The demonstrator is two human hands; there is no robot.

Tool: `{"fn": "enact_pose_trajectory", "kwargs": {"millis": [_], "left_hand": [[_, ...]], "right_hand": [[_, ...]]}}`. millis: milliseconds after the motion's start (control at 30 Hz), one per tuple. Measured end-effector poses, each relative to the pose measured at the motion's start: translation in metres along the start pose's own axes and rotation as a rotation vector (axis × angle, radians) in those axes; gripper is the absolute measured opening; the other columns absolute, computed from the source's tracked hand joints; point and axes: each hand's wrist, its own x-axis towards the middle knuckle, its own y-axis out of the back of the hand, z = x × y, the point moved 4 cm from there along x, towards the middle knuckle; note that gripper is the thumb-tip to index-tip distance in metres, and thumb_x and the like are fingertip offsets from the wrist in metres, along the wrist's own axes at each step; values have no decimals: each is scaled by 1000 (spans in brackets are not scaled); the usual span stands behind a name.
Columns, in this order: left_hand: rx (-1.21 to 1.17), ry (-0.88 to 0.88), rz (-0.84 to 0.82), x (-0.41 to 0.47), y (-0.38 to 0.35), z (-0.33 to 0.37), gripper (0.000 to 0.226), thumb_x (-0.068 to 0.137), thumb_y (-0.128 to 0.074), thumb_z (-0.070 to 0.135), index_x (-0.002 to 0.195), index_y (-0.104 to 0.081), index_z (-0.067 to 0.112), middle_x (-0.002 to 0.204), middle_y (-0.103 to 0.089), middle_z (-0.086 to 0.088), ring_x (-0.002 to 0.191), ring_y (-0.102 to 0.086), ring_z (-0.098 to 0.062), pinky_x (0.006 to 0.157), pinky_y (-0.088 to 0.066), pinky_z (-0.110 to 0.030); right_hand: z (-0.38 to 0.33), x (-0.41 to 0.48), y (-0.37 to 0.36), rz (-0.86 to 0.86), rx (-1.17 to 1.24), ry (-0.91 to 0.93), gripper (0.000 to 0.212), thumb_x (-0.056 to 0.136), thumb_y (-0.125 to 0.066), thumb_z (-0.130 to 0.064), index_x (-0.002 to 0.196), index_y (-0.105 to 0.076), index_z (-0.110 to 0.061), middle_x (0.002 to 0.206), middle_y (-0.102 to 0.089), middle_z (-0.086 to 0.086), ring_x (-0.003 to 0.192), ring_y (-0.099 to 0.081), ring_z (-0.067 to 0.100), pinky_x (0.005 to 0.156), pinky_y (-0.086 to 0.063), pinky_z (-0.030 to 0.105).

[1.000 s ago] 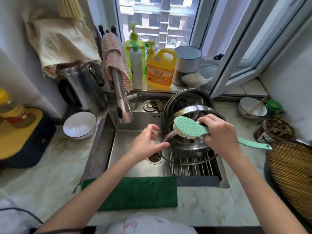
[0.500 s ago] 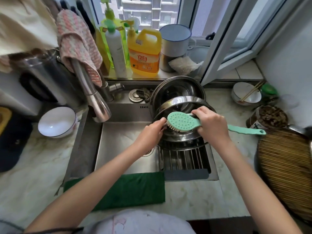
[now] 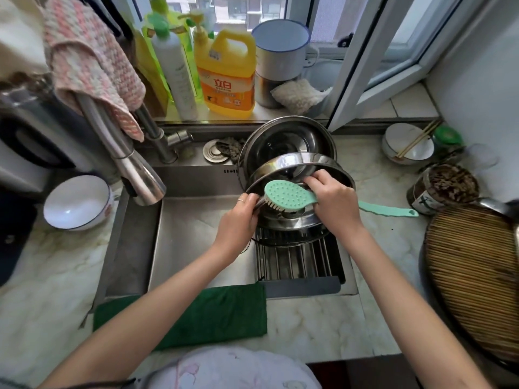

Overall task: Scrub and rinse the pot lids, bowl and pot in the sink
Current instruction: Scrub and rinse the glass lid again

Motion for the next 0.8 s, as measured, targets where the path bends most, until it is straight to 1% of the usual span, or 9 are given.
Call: {"fn": "enact_pose_trajectory", "kwargs": {"millis": [100, 167, 300, 367, 433, 500, 567, 667, 800], "left_hand": [[54, 63, 143, -4, 4, -5, 40, 72, -72, 8, 101, -46, 13, 100, -52, -9, 83, -57, -29, 46, -37, -31], [27, 136, 195, -2, 5, -8, 52, 68, -77, 12, 106, -41, 13, 109, -45, -12, 96, -52, -28, 53, -45, -32], [27, 369, -87, 2, -9, -23, 76, 76, -74, 28, 132, -26, 10, 133, -29, -14, 114, -48, -31, 73, -50, -38], [-7, 482, -241, -2, -21, -34, 67, 81, -70, 28, 130, -28, 10, 130, -42, -13, 105, -57, -33, 72, -49, -38], [25, 525, -333, -4, -29, -40, 41, 87, -61, 29, 117, -42, 9, 105, -62, -9, 88, -63, -30, 64, -48, -33], [21, 533, -383, -6, -35, -42, 22, 92, -51, 27, 100, -55, 7, 72, -62, 0, 65, -61, -19, 53, -41, -27], [-65, 561, -381, -6, -39, -41, 20, 96, -48, 22, 89, -58, 6, 57, -56, 5, 49, -56, -8, 47, -40, -23], [-123, 588, -359, -7, -45, -44, 20, 95, -45, 16, 83, -56, 5, 57, -62, -1, 47, -62, -14, 59, -56, -32], [-188, 576, -346, -14, -51, -42, 9, 95, -41, 12, 91, -49, 10, 70, -67, -10, 55, -68, -22, 60, -58, -37]], "right_hand": [[0, 3, -2, 53, -12, 25, 33, 71, -68, 5, 99, -72, -11, 92, -67, -1, 58, -62, 16, 39, -36, 20], [1, 5, -6, 87, -17, 40, 30, 74, -64, 5, 100, -72, -10, 91, -68, 0, 54, -61, 17, 39, -36, 20], [2, 7, -13, 141, -67, 36, 29, 73, -68, 4, 99, -73, -10, 89, -69, 1, 47, -59, 17, 37, -36, 21], [3, 8, -16, 168, -78, 17, 32, 70, -70, 5, 98, -74, -10, 88, -69, 2, 44, -57, 18, 37, -34, 20], [3, 8, -18, 200, -83, 10, 34, 67, -70, 7, 97, -74, -10, 86, -70, 3, 41, -56, 19, 36, -34, 19], [3, 9, -20, 223, -88, 15, 34, 71, -61, 4, 99, -74, -10, 86, -70, 4, 39, -55, 20, 35, -35, 19], [4, 11, -22, 233, -84, 15, 35, 76, -51, -1, 101, -74, -11, 86, -71, 4, 39, -55, 21, 36, -37, 20], [8, 12, -26, 226, -63, -2, 39, 74, -50, 0, 102, -74, -11, 89, -72, 4, 41, -58, 24, 37, -40, 22], [10, 2, -29, 178, 16, -33, 48, 67, -61, 7, 110, -71, -10, 106, -71, 5, 49, -61, 23, 41, -44, 22]]}}
